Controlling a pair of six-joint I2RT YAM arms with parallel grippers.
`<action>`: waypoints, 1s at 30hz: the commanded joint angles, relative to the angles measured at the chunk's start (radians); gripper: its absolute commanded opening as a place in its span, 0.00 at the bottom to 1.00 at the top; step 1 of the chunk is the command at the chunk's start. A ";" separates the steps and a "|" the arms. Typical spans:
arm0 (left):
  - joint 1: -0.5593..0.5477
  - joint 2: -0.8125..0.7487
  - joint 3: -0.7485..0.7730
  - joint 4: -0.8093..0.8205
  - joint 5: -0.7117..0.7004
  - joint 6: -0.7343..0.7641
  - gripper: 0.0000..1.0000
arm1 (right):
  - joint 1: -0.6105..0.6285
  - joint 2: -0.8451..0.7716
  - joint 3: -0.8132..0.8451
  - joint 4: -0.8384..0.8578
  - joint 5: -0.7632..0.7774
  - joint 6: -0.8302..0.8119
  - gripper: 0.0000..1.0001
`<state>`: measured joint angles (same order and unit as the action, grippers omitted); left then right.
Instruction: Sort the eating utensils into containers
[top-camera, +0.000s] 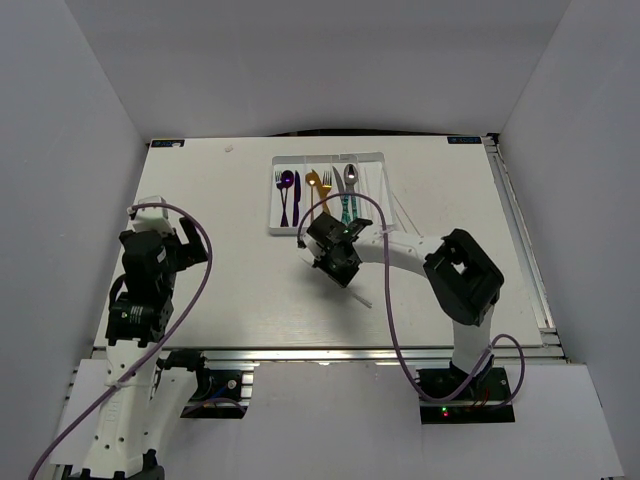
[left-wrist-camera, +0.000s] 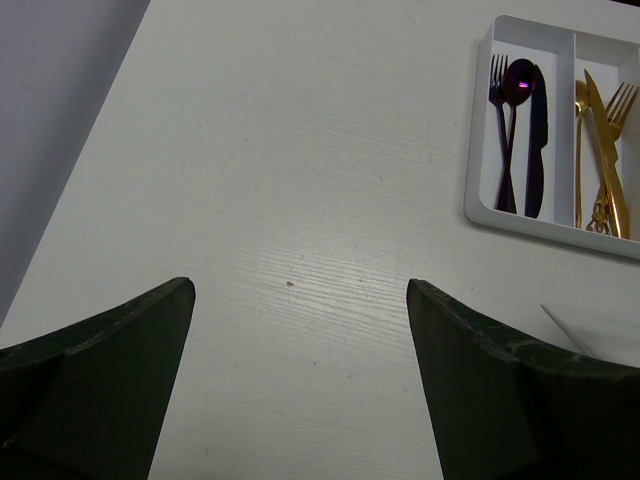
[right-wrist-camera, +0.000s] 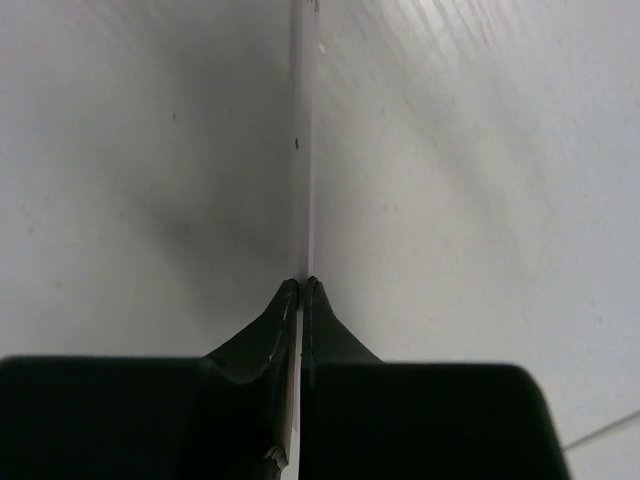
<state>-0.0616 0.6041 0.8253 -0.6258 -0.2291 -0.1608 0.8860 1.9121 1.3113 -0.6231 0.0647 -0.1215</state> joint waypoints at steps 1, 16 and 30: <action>0.005 0.013 0.009 0.029 -0.009 0.010 0.98 | 0.004 -0.125 0.061 -0.089 0.015 0.019 0.00; 0.005 0.233 0.067 0.192 0.059 0.026 0.98 | -0.324 0.011 0.448 0.071 0.014 0.261 0.00; 0.005 0.316 0.071 0.227 0.001 0.024 0.98 | -0.492 0.335 0.733 0.105 0.044 0.312 0.00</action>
<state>-0.0616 0.9234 0.8654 -0.4213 -0.2100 -0.1356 0.4053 2.2448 1.9858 -0.5488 0.1085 0.1699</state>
